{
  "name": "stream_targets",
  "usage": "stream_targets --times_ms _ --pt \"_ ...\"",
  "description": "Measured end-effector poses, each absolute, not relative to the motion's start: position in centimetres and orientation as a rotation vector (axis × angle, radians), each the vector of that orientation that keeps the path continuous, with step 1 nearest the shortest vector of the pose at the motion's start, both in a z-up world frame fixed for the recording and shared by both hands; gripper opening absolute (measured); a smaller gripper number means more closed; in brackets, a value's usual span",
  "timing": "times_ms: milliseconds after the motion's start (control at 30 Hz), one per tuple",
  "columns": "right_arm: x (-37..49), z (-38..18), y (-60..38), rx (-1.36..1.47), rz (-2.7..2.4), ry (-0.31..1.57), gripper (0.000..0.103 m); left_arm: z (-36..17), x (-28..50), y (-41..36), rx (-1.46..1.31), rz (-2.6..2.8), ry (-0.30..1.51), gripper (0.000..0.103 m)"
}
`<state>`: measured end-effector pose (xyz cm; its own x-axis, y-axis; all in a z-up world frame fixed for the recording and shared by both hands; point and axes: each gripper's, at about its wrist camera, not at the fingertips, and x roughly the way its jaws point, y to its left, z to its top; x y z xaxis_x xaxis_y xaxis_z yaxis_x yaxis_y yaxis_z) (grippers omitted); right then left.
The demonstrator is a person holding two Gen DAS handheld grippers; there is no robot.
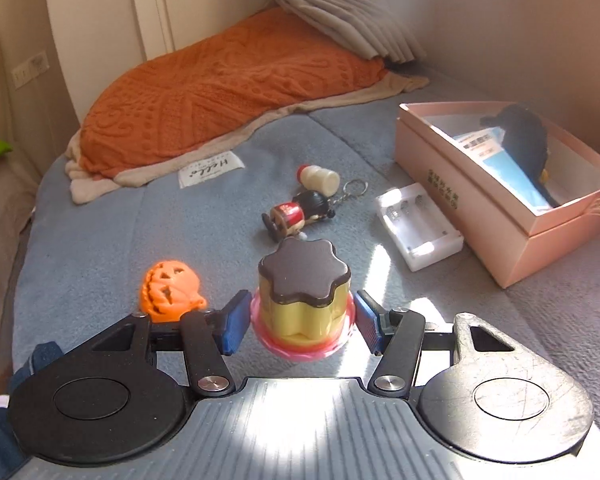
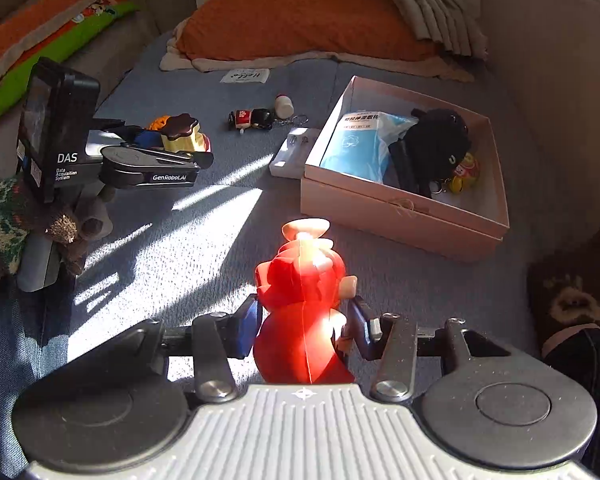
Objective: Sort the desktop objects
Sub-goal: 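Release the pudding toy into the pink box with the left tool while the right tool carries the red toy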
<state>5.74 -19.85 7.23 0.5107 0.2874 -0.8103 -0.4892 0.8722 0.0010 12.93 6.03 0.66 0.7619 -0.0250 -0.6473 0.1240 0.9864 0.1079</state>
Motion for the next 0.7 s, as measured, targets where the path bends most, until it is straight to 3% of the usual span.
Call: stream_targets --times_ms 233,400,467,600,700 --pt "5.0 11.9 -26.3 -0.145 0.344 0.770 0.047 9.9 12.0 -0.6 0.084 -0.355 0.560 0.061" --pt "4.8 11.6 -28.7 -0.086 0.316 0.778 0.047 11.8 15.6 -6.5 0.115 -0.384 0.491 0.063" --pt "4.9 11.4 -29.1 -0.079 0.315 0.790 0.047 11.4 17.2 -7.9 0.113 -0.377 0.520 0.074" --pt "6.2 12.1 -30.3 -0.038 0.324 0.782 0.047 10.0 16.5 -7.3 0.109 -0.378 0.586 0.086" --pt "9.2 13.0 -31.3 0.026 0.320 0.793 0.047 8.5 14.5 -5.1 0.118 -0.362 0.670 0.090"
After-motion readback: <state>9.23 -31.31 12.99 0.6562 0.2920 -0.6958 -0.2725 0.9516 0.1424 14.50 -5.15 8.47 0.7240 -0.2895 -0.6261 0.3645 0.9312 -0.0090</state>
